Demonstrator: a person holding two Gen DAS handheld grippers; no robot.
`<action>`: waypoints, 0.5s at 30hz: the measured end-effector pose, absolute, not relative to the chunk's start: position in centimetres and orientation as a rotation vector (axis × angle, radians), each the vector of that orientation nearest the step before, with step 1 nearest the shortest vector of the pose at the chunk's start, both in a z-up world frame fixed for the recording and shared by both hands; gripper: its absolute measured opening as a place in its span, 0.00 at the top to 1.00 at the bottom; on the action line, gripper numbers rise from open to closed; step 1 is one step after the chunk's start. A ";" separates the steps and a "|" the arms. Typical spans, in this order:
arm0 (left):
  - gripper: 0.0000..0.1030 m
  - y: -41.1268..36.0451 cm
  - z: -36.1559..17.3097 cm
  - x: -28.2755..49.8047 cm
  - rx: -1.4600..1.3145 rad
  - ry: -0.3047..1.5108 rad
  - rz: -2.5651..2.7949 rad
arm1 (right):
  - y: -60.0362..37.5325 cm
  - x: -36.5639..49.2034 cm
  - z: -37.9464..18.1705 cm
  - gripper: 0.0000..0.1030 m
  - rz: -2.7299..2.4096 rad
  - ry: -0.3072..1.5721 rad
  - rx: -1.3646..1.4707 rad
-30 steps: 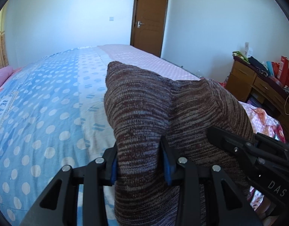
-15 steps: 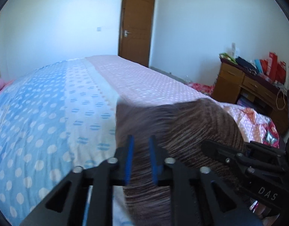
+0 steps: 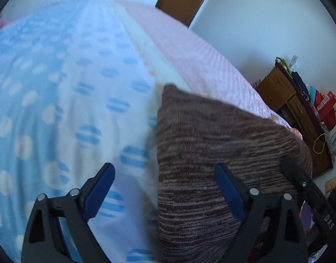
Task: Fold small clothes
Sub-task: 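Lift the sweater bundle with both tools and carry it along the bed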
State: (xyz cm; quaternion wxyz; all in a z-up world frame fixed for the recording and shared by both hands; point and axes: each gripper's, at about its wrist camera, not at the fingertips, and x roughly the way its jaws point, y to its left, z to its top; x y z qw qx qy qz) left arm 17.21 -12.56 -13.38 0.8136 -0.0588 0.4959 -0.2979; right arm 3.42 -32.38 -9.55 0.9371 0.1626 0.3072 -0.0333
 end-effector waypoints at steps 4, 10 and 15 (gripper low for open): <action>0.25 -13.8 -14.0 16.2 -0.110 1.052 -0.681 | -32.7 3.3 -10.0 0.77 -0.071 0.641 0.338; 0.74 -14.7 -13.1 15.4 -0.156 1.037 -0.744 | -32.7 3.7 -10.2 0.77 -0.087 0.656 0.322; 0.76 -15.9 -10.3 14.4 -0.079 0.929 -0.727 | -31.6 3.8 -8.2 0.77 -0.105 0.612 0.208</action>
